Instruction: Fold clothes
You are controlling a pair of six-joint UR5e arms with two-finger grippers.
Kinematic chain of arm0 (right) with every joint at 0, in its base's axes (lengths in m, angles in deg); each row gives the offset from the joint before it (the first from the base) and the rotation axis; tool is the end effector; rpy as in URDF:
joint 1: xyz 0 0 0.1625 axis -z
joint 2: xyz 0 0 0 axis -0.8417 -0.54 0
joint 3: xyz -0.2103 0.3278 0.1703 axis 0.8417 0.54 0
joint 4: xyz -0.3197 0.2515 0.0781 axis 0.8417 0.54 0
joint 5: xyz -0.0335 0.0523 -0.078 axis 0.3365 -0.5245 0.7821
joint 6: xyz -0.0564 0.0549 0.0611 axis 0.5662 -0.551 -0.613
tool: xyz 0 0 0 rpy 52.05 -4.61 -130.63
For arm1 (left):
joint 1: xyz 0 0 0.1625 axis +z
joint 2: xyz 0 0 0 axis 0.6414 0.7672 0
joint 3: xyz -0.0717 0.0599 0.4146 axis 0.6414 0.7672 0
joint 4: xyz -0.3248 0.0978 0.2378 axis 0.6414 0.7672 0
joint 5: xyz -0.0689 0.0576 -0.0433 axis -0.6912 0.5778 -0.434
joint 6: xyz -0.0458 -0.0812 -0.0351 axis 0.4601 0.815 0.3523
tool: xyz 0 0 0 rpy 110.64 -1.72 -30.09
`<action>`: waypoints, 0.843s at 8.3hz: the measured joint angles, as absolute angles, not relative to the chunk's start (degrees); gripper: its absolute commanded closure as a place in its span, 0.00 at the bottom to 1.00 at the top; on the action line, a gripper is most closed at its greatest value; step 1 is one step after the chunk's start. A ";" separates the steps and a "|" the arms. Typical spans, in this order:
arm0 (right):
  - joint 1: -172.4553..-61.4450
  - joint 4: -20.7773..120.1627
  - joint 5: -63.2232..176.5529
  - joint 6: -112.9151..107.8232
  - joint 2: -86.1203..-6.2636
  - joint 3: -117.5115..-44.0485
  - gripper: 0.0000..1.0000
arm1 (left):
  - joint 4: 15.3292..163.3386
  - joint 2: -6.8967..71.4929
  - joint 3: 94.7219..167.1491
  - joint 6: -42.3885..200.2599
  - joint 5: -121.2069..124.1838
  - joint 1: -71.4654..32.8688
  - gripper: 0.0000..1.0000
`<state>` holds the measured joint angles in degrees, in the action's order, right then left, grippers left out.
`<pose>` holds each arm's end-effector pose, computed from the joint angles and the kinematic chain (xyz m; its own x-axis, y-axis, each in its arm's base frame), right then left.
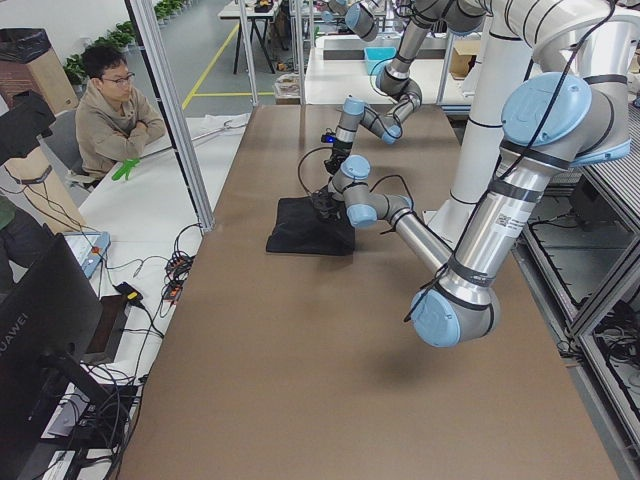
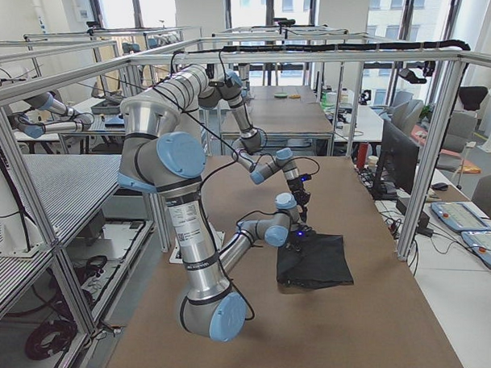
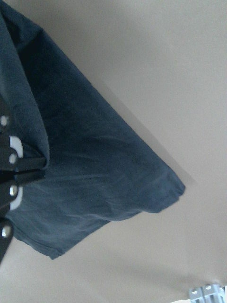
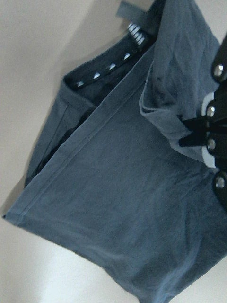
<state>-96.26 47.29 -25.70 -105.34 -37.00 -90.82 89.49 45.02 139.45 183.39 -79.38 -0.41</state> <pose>-0.4250 -0.4808 0.2352 0.1486 0.7268 0.6706 -0.5777 0.6142 -0.5376 0.4210 -0.5039 0.2038 0.0129 -0.6354 -0.7720 0.5567 0.6459 -0.5224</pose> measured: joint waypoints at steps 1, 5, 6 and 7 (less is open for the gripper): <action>-99.29 47.16 -27.78 -102.35 -33.02 -84.47 0.89 | 89.92 48.71 133.01 182.49 -80.56 -2.72 1.00; -107.46 38.34 -31.29 -88.31 -17.20 -53.07 0.05 | 105.61 68.15 93.48 175.69 -79.51 -9.24 0.00; -108.92 35.46 -31.20 -84.15 -16.16 -49.17 0.05 | 108.01 69.61 88.95 172.30 -77.82 -9.90 0.00; -110.11 34.20 -31.16 -81.56 -15.79 -47.50 0.05 | 109.04 70.15 87.03 170.43 -76.71 -10.18 0.00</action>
<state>-110.11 34.20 -31.16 -81.56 -15.79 -47.50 109.04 70.15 87.03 170.43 -76.71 -10.18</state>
